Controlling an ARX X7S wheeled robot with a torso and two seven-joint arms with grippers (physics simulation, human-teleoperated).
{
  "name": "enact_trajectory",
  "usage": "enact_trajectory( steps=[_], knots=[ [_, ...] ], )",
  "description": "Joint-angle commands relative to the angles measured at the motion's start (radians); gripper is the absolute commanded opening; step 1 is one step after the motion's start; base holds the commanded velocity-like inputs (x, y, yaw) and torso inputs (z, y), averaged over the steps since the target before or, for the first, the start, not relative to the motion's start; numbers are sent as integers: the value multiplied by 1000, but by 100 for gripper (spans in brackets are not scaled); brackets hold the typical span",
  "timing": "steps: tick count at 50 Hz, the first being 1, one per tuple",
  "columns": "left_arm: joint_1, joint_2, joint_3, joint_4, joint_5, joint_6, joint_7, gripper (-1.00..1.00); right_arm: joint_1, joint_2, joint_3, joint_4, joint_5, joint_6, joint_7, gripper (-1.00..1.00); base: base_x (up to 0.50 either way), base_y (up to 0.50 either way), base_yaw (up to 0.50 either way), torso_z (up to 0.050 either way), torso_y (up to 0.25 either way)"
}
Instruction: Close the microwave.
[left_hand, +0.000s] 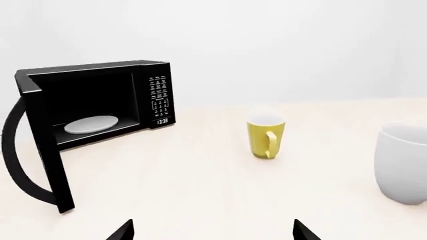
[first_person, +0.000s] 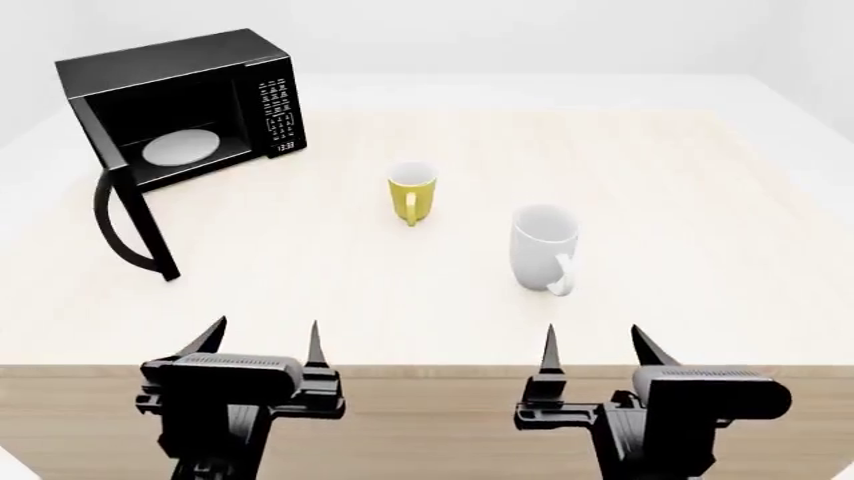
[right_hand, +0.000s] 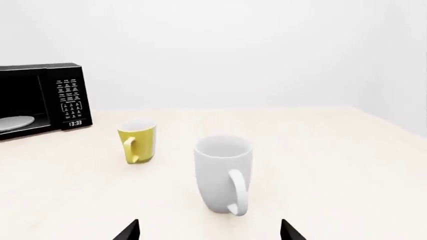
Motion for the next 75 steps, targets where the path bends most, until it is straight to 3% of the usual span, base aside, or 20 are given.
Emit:
enact_trajectory(
  steps=[1,68,75],
  knots=[
    [-7,-28,-25,99,-33,-68,-1,100,3,14,-10,-103,39,84,9,100,0,500,0,0,0],
    [15,-67,-42,110,-89,-33,-32,100,-17,59,-16,-129,99,60,43,100,0,500,0,0,0],
    [17,-73,-42,112,-92,-28,-34,100,-23,61,-2,-189,100,46,62,100,0,0,0,0,0]
  ],
)
